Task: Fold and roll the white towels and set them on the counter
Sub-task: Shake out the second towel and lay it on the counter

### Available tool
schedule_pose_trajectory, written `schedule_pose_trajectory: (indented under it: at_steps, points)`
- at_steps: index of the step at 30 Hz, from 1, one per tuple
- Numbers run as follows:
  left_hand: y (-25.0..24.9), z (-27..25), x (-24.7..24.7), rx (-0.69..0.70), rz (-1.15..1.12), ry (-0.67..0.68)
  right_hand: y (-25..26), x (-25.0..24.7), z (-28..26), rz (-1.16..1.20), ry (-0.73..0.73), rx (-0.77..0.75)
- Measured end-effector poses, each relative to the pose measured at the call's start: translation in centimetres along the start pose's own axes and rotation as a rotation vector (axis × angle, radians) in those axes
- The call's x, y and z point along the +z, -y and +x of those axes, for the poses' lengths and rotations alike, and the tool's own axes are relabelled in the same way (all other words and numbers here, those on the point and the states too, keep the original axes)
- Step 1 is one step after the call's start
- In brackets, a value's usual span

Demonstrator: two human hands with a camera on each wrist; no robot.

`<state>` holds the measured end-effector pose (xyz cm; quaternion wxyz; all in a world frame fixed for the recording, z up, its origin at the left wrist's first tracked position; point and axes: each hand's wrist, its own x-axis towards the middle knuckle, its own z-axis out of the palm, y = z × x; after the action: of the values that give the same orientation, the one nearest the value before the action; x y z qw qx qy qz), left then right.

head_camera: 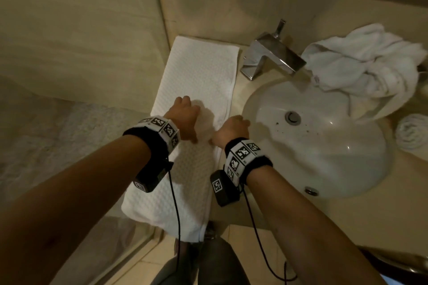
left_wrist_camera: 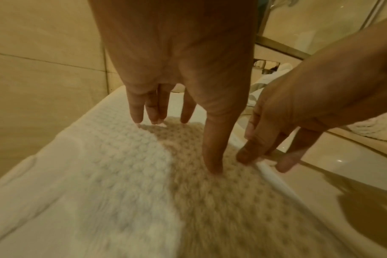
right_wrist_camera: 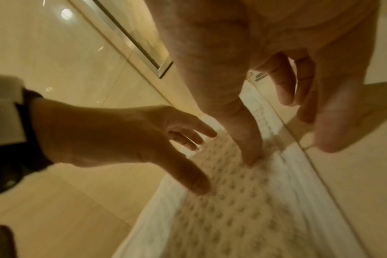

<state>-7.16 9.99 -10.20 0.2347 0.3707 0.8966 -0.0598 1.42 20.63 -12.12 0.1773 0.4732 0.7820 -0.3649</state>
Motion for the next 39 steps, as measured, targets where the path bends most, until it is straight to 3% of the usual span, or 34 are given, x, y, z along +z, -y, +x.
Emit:
schedule_pose_trajectory:
  at_steps: [3,7,13,17,21,28,34,39]
  points:
    - [0.0,-1.3,1.4,0.119,0.127,0.059,0.0,0.4,-0.7,-0.009,-0.047,-0.022]
    - [0.6,-2.5,3.3,0.088,-0.004,0.185,-0.8,0.5,-2.2,-0.088,0.052,-0.061]
    - [1.6,-3.1,4.0,0.111,-0.070,0.126,-3.2,1.7,-4.7,-0.036,0.182,-0.162]
    - [2.0,-4.4,4.7,0.147,-0.067,0.042,-5.0,2.7,-6.3,0.229,0.346,-0.146]
    - [1.8,-5.0,5.7,0.143,-0.057,0.069,-6.3,2.7,-6.5,0.224,0.196,-0.181]
    - [0.0,-3.7,5.4,0.155,-0.063,0.068,-7.9,-0.5,-5.3,-0.021,-0.096,-0.206]
    - [0.0,-2.6,5.1,0.159,-0.093,0.094,-9.0,-1.5,-5.2,0.075,0.042,-0.189]
    - [0.4,-1.9,4.2,0.195,-0.110,0.093,-8.4,-0.9,-4.2,0.142,-0.133,-0.205]
